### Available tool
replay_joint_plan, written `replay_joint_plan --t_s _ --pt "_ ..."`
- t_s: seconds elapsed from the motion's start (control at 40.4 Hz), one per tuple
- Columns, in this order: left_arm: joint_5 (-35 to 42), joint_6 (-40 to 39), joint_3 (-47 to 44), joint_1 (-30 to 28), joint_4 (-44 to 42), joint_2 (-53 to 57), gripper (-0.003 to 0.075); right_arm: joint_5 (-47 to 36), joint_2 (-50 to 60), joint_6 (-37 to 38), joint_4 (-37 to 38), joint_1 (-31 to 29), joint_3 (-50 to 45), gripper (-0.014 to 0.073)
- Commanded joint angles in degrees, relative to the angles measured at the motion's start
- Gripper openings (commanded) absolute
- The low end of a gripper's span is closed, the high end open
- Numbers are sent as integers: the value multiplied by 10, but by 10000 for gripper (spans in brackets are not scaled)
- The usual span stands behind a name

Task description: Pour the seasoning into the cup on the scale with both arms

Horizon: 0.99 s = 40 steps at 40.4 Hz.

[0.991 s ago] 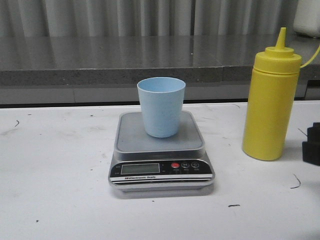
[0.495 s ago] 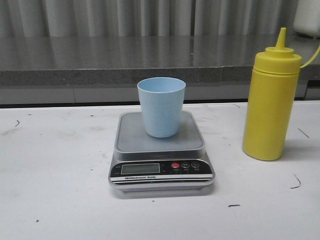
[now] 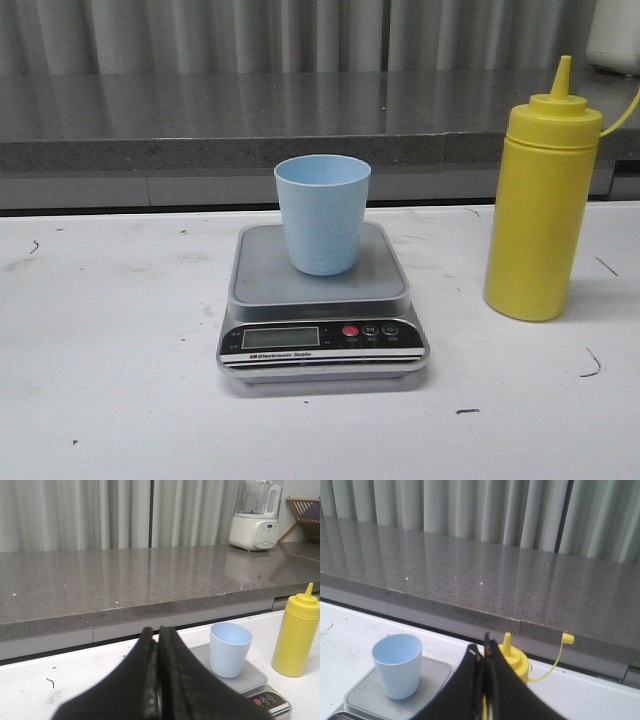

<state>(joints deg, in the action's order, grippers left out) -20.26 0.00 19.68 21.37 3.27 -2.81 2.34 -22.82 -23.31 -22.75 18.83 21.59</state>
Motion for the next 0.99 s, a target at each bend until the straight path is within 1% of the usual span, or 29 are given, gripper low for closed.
replay_joint_plan --t_s 0.0,0.124,0.966 --pt "50 -7 14 0 6 -7 -20 -33 25 -7 -1 -5 21 -61" --pt "50 -7 14 0 6 -7 -20 -33 40 -7 -1 -5 21 -61" --pt "50 -7 14 0 6 -7 -20 -33 40 -7 -1 -5 21 -61"
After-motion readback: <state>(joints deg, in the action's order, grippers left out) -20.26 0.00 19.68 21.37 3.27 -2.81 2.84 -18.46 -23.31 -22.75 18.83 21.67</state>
